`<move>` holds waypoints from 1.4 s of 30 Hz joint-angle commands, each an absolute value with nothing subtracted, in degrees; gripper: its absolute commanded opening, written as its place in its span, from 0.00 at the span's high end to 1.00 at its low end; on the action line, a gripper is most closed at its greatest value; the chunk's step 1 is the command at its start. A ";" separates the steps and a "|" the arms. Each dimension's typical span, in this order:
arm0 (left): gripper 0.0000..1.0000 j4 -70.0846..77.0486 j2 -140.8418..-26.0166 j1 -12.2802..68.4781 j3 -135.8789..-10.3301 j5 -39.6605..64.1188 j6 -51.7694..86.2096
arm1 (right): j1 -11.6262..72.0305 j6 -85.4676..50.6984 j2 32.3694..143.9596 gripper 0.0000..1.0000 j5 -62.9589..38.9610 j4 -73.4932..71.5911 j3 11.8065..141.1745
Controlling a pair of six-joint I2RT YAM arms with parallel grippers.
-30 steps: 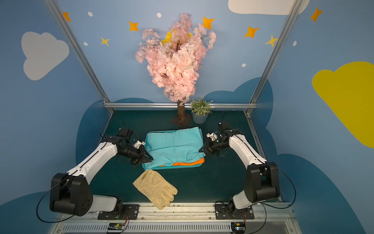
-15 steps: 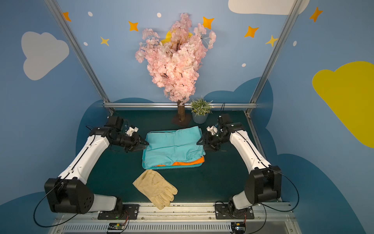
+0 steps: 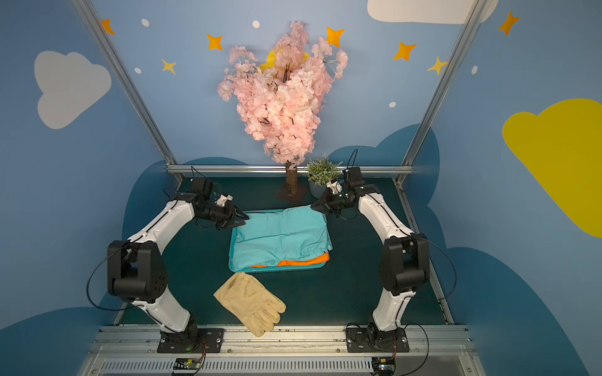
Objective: Put the folded long pants in the basket
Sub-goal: Place the long pant in the basket.
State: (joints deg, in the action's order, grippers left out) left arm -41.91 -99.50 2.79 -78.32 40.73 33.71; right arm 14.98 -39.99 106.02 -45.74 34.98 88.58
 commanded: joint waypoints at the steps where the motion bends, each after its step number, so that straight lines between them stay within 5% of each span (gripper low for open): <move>1: 0.70 -38.23 -101.57 2.59 -79.85 39.60 34.10 | 15.19 -39.86 109.72 0.92 -46.81 32.70 92.03; 10: 0.68 -36.82 -101.96 0.51 -76.65 37.01 32.89 | 10.37 -44.36 115.79 0.97 -51.52 18.89 83.00; 20: 0.66 -38.25 -93.27 -0.48 -75.37 44.07 32.54 | 10.85 -39.56 100.34 0.93 -52.03 24.29 77.44; 34: 0.68 -27.04 -72.71 8.22 -40.87 45.28 39.86 | 17.13 -38.51 81.37 0.94 -53.62 20.31 48.84; 42: 0.67 -30.88 -66.06 8.09 -38.47 38.70 40.77 | 16.62 -34.98 83.70 0.96 -52.32 18.46 43.48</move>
State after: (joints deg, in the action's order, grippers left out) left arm -25.26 -66.43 7.94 -39.11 43.07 40.18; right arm 16.32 -37.58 81.67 -55.00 14.31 46.98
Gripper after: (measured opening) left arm 0.334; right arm 0.050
